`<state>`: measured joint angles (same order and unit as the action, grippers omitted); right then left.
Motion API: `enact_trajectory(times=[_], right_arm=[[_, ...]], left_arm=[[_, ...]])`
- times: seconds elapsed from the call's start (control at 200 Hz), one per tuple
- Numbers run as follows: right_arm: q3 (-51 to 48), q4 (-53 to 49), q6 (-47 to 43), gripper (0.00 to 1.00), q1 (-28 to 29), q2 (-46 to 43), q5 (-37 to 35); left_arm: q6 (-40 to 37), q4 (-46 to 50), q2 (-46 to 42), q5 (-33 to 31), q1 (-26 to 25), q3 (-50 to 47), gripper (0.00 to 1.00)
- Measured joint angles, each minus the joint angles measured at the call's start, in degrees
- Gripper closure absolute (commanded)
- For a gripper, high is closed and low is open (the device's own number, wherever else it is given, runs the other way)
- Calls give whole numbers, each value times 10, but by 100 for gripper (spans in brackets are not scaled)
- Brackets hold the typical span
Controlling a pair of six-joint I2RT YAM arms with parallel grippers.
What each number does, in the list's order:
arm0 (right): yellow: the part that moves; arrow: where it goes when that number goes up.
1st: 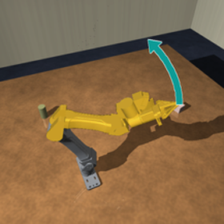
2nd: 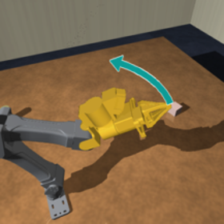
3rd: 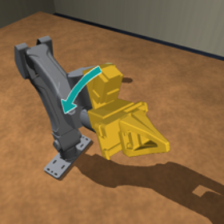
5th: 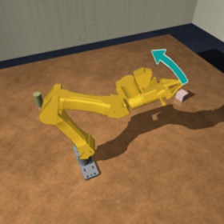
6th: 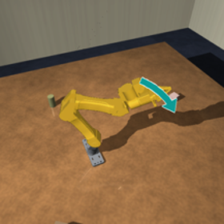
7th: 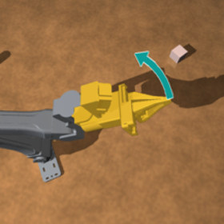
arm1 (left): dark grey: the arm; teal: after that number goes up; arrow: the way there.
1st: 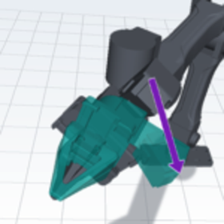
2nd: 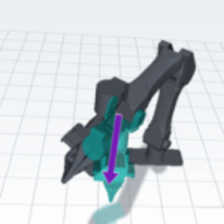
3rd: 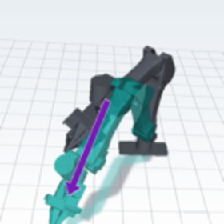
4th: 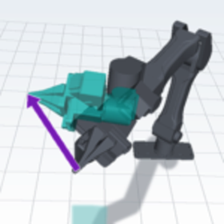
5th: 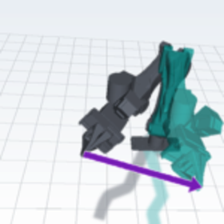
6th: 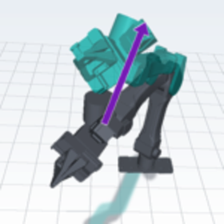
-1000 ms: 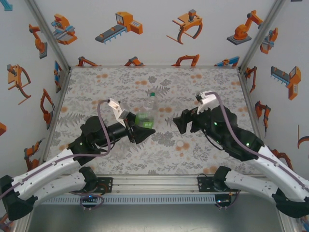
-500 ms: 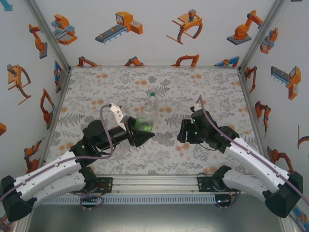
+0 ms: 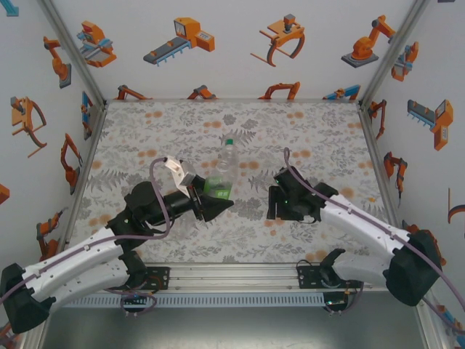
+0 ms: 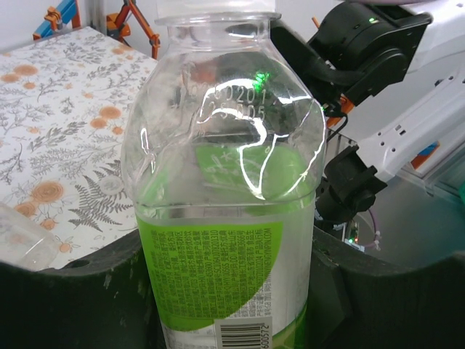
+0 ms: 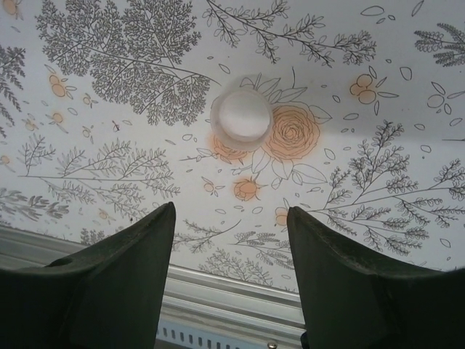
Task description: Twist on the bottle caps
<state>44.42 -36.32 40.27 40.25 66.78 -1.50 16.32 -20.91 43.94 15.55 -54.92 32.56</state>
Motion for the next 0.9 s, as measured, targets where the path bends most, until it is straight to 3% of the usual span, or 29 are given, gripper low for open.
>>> enact_trajectory(times=[0.591, 0.901], right_arm=[[229, 14, -91, 52, 26, 231, -30], [285, 5, -139, 52, -44, 302, -25]], left_arm=[[-5, 146, -179, -134, 0, -5, 100], [-4, 190, -238, -164, 0, -26, 100]])
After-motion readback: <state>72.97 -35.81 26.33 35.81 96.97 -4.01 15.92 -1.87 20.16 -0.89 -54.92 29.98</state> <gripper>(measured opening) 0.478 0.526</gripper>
